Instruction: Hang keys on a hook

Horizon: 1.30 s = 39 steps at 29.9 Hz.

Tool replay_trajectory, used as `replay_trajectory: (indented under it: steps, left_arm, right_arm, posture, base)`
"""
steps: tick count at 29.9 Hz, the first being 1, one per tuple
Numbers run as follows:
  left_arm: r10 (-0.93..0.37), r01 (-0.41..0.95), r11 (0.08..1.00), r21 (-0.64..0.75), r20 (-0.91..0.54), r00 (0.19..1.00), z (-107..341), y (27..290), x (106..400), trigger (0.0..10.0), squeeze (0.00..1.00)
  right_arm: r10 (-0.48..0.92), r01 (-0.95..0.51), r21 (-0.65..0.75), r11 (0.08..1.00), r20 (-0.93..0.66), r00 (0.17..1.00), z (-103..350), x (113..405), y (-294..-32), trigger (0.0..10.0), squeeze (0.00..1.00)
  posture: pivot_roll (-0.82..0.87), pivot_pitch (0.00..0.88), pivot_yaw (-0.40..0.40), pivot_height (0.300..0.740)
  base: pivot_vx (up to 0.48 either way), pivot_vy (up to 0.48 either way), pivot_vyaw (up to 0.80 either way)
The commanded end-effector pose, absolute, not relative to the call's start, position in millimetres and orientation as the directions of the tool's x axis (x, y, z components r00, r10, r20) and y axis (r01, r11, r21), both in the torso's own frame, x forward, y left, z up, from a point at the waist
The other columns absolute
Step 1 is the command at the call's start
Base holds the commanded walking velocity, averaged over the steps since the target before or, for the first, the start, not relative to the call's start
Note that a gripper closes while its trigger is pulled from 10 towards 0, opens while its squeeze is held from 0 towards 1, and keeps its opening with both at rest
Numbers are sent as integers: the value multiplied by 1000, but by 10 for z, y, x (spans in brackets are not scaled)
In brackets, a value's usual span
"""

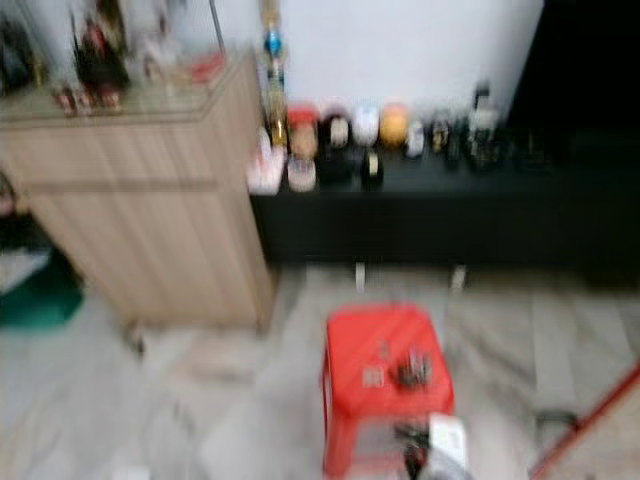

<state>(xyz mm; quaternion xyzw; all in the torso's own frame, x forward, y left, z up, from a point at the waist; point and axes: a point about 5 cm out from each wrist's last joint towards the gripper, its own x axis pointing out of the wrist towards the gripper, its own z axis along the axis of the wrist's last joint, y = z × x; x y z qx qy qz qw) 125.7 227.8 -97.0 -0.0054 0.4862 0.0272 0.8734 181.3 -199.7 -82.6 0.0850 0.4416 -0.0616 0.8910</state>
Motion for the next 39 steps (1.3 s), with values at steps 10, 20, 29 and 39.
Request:
replay_trajectory:
  steps: [10,20,29,39]
  left_arm:
    - [80,-75,996,42,-774,628,-892,2360,1316,10000,0]
    - [-54,72,994,81,-207,977,104,2184,2660,10000,0]
    - [-64,65,996,59,-13,998,329,2087,2575,10000,0]
    - [-39,42,999,32,-76,996,252,2184,2458,10000,0]
  right_arm:
    - [4,132,140,981,-703,711,-708,2051,-1767,10000,0]
    - [-39,87,121,989,-354,934,-143,2647,-1855,10000,0]
    - [-57,85,76,993,-314,948,-187,2486,-1871,10000,0]
    - [-59,99,90,991,-371,927,-272,2411,-1873,10000,0]
  posture:
    - [45,0,-3,729]
    - [32,0,-19,729]
    - [40,0,-28,729]
    - [36,0,-24,709]
  base:
    - [0,0,0]
    - [0,0,0]
    - [0,0,0]
    - [0,0,0]
